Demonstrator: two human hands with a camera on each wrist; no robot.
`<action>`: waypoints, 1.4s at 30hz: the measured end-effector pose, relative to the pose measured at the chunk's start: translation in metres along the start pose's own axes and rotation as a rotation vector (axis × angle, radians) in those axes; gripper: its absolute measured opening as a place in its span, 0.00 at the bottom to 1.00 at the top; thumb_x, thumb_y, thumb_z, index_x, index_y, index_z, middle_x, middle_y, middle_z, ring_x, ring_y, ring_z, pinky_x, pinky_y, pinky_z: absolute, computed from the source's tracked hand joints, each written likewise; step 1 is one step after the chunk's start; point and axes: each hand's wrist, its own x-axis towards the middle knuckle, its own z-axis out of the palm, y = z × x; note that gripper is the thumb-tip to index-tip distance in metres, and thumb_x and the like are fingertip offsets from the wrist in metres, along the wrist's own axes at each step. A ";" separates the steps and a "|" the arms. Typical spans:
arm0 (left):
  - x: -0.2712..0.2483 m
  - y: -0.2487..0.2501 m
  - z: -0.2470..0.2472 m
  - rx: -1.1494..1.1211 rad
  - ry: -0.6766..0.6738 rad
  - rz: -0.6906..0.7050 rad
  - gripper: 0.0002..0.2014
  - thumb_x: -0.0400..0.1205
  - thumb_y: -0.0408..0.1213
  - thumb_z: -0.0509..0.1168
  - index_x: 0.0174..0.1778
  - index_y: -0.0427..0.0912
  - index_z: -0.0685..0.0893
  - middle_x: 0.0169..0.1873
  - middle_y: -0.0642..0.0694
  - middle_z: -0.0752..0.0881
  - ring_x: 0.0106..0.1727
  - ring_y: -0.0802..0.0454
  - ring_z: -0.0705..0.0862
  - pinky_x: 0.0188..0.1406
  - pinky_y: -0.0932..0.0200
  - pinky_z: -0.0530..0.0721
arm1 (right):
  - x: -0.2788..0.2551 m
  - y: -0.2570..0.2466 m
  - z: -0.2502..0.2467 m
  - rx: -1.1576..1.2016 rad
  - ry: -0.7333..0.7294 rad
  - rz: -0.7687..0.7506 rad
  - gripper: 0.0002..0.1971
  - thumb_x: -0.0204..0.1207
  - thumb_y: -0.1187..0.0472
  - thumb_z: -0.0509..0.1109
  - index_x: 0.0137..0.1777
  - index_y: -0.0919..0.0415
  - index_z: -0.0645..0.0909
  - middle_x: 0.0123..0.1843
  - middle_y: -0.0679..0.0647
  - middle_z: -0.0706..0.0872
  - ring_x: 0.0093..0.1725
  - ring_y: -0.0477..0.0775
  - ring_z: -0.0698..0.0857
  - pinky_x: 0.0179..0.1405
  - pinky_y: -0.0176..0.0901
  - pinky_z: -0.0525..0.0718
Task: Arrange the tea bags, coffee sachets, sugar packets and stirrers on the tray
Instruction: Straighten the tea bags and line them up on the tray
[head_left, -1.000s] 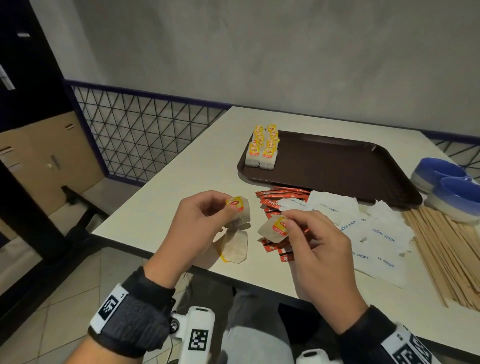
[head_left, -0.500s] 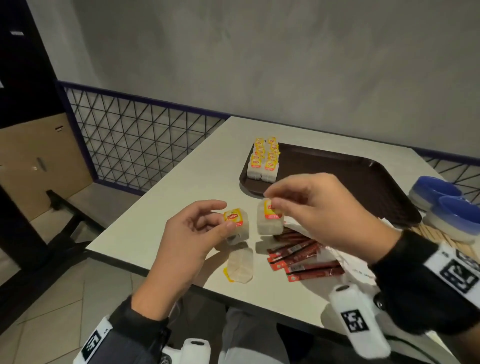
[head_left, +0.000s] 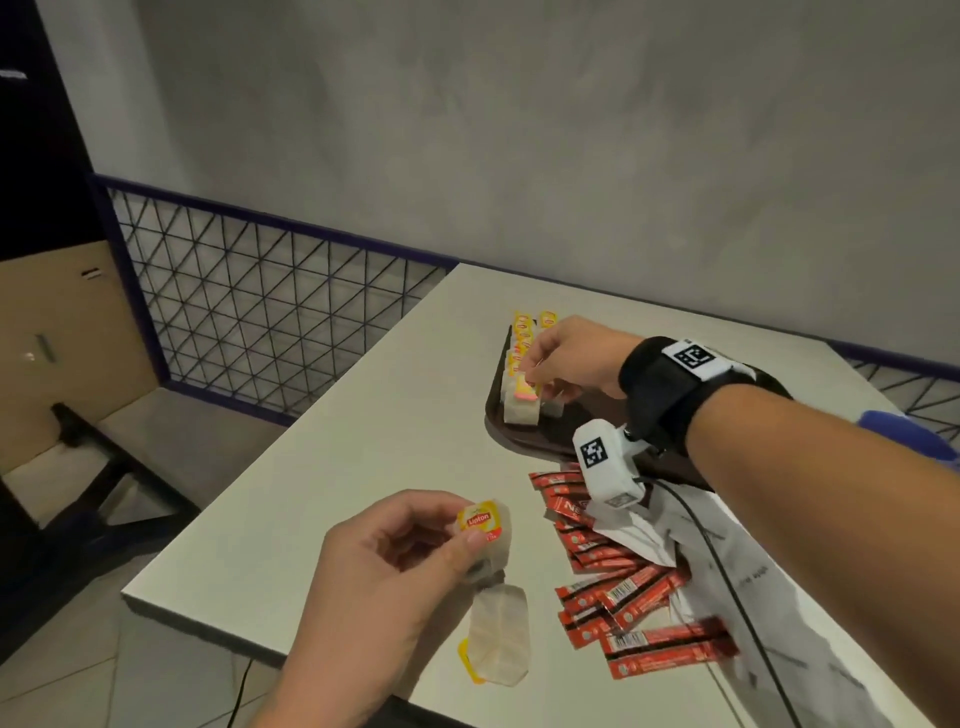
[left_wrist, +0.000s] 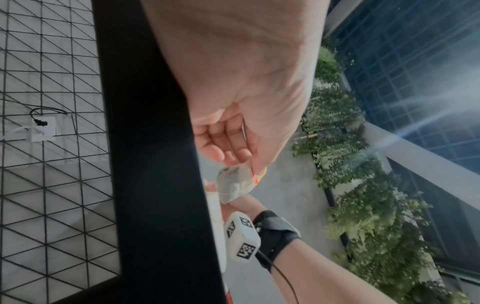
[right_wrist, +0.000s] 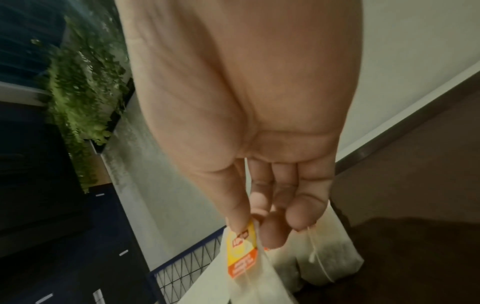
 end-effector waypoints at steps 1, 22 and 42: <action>0.001 0.000 0.000 -0.003 -0.003 -0.006 0.14 0.61 0.45 0.86 0.41 0.48 0.96 0.37 0.42 0.93 0.38 0.47 0.90 0.41 0.57 0.88 | 0.006 0.001 0.001 0.011 0.010 0.013 0.04 0.82 0.71 0.72 0.47 0.63 0.87 0.40 0.57 0.89 0.32 0.48 0.88 0.29 0.37 0.86; 0.003 0.001 0.002 -0.201 0.173 -0.083 0.16 0.77 0.26 0.77 0.49 0.48 0.80 0.34 0.50 0.87 0.37 0.49 0.85 0.49 0.35 0.87 | -0.236 -0.008 0.091 -0.825 -0.250 -0.529 0.23 0.77 0.30 0.66 0.57 0.48 0.80 0.54 0.48 0.79 0.52 0.52 0.76 0.49 0.51 0.81; -0.001 -0.004 -0.003 0.038 0.038 0.050 0.13 0.78 0.28 0.78 0.37 0.47 0.83 0.37 0.43 0.87 0.39 0.46 0.85 0.40 0.48 0.87 | -0.215 0.010 0.078 0.239 0.016 -0.395 0.03 0.79 0.56 0.78 0.47 0.54 0.91 0.38 0.56 0.91 0.33 0.46 0.82 0.32 0.48 0.84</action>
